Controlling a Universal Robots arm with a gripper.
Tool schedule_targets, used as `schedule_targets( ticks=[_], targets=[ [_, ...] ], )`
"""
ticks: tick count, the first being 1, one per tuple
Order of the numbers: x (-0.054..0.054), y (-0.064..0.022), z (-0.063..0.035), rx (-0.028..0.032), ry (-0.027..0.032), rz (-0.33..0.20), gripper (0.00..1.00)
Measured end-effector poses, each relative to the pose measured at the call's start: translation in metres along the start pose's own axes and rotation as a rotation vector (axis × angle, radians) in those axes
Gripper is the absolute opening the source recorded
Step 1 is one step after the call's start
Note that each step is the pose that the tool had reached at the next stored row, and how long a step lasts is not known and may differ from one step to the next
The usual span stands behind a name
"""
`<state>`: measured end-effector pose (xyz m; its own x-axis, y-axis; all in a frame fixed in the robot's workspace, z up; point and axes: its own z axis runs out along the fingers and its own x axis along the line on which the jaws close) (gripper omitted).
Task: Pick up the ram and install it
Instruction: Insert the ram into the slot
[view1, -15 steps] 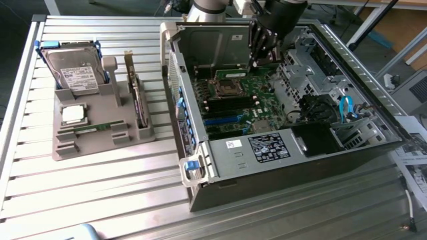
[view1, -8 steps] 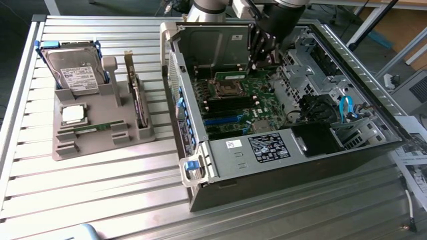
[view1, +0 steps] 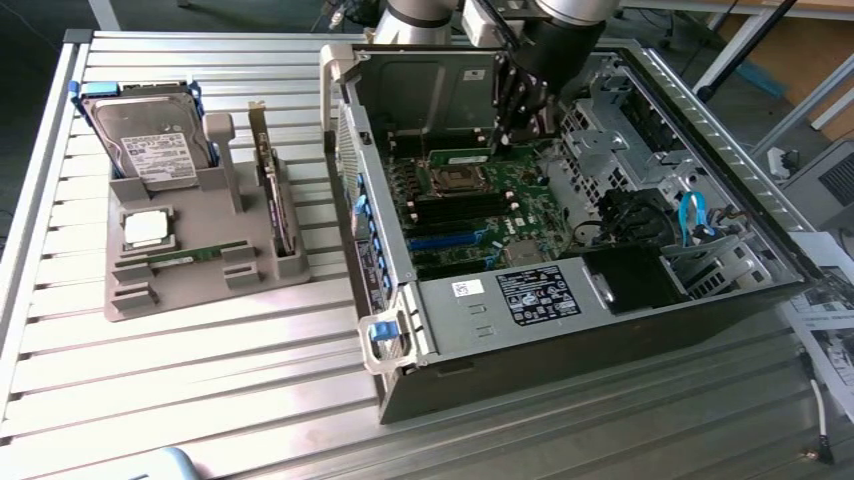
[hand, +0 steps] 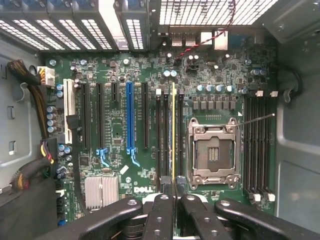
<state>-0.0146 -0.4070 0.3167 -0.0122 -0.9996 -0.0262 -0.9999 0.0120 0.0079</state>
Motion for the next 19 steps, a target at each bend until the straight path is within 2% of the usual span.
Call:
schedule_targets(
  ticks=[19],
  targets=[
    [0.000, -0.0001, 0.0155, 0.0000, 0.0000, 0.000, 0.12]
  ],
)
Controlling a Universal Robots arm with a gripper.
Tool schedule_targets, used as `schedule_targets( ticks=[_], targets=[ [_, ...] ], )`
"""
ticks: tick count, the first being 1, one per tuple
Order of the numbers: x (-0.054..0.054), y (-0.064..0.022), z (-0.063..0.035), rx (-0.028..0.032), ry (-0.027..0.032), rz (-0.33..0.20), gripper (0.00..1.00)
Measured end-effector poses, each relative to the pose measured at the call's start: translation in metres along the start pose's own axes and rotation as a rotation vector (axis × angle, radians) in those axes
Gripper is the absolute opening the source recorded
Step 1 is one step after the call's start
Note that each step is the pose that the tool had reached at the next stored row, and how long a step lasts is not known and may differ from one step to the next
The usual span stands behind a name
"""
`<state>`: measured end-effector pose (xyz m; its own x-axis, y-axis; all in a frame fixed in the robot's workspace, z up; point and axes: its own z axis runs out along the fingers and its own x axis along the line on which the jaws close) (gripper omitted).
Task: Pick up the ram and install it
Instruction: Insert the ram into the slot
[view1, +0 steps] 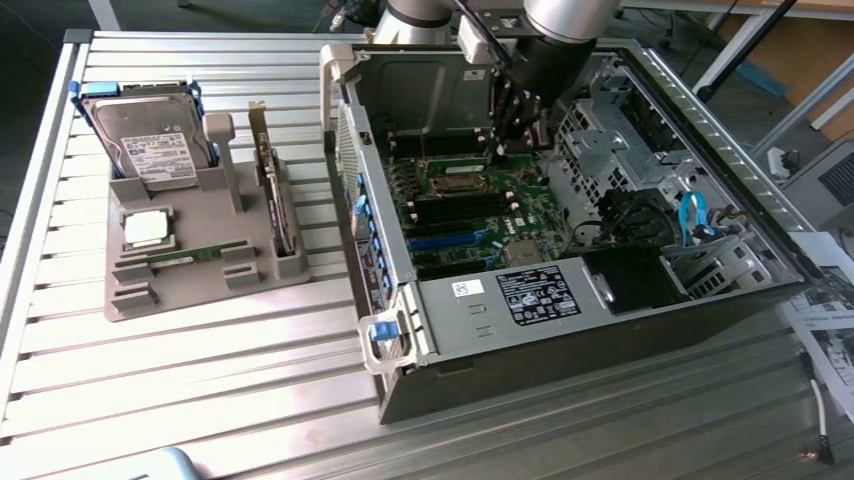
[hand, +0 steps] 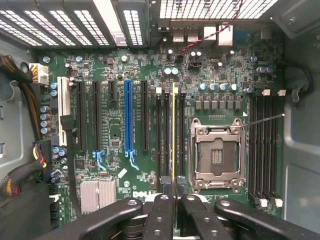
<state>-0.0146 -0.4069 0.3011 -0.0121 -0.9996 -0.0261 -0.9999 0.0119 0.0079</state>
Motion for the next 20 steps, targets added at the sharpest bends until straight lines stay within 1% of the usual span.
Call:
schedule_targets(
  ticks=[20],
  targets=[
    [0.000, -0.0001, 0.0176, 0.0000, 0.0000, 0.000, 0.12]
  ],
)
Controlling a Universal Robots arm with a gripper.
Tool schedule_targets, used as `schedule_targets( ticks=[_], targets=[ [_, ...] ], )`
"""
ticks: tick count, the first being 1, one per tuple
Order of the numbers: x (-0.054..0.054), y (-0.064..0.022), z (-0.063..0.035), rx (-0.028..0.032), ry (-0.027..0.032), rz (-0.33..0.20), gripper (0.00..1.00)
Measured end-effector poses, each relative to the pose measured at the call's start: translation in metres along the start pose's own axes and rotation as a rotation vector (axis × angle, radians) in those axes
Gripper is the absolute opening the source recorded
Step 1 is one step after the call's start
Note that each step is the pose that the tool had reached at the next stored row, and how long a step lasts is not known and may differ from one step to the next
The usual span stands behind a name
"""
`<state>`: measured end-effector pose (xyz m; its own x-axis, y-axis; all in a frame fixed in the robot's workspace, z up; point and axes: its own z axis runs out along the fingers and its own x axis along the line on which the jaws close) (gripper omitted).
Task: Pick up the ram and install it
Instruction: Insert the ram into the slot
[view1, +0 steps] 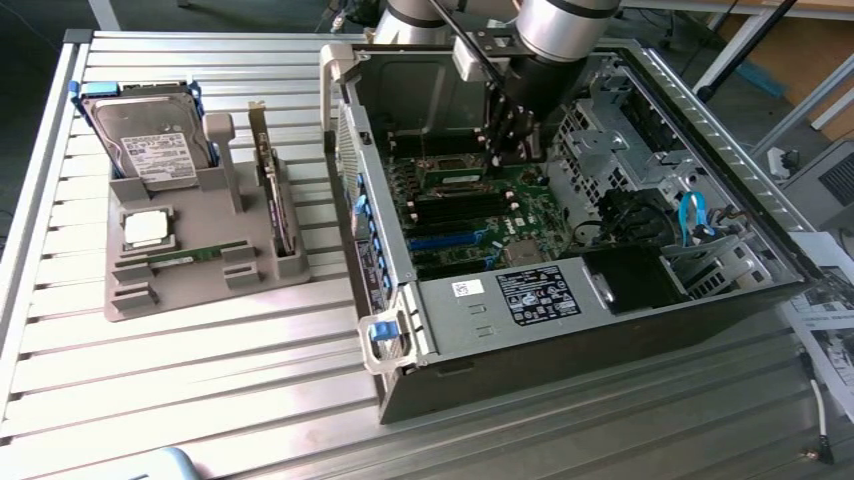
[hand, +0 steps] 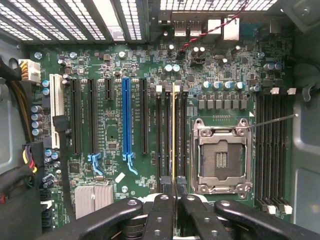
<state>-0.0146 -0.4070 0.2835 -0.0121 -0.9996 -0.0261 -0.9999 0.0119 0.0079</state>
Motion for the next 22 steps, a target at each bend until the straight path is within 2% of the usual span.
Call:
schedule_targets(
  ticks=[22],
  targets=[
    [0.000, -0.0002, 0.0188, 0.0000, 0.0000, 0.000, 0.12]
  ],
)
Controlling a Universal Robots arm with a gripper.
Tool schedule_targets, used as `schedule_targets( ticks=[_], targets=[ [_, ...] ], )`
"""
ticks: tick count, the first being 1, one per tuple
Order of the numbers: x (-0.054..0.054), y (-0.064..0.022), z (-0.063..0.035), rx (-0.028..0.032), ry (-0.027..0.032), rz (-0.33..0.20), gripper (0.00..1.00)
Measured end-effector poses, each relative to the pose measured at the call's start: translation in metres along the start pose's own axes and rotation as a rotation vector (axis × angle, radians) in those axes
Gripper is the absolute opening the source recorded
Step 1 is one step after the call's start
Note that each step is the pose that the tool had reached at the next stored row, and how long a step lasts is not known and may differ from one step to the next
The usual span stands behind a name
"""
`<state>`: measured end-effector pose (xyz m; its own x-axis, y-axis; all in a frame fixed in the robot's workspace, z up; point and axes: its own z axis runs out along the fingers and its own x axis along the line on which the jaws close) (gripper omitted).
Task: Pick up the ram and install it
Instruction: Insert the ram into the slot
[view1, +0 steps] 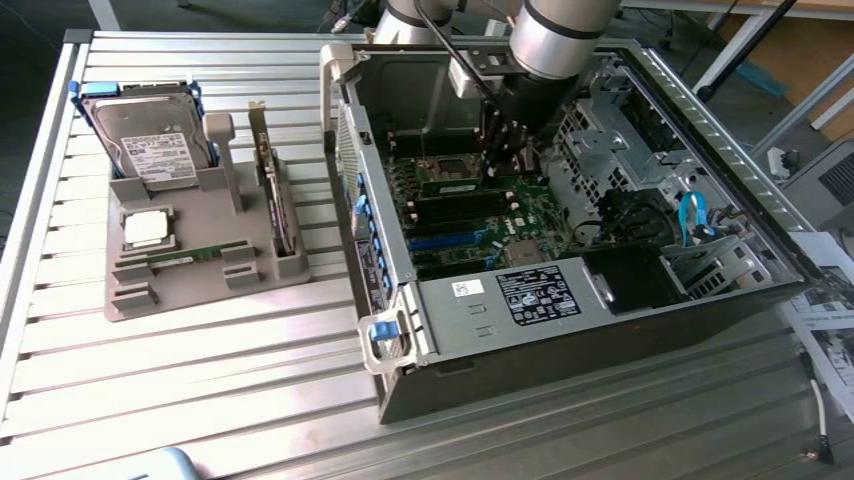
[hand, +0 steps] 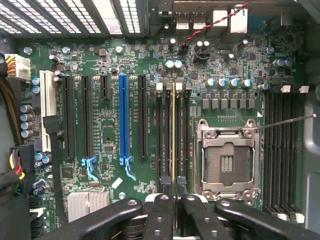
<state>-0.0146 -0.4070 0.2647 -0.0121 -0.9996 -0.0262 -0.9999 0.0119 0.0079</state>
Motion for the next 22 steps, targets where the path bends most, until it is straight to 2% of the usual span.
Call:
schedule_targets(
  ticks=[10, 22],
  targets=[
    [0.0002, -0.0001, 0.0082, 0.0000, 0.0000, 0.000, 0.12],
    [0.0017, 0.0000, 0.0086, 0.0000, 0.0000, 0.000, 0.12]
  ],
)
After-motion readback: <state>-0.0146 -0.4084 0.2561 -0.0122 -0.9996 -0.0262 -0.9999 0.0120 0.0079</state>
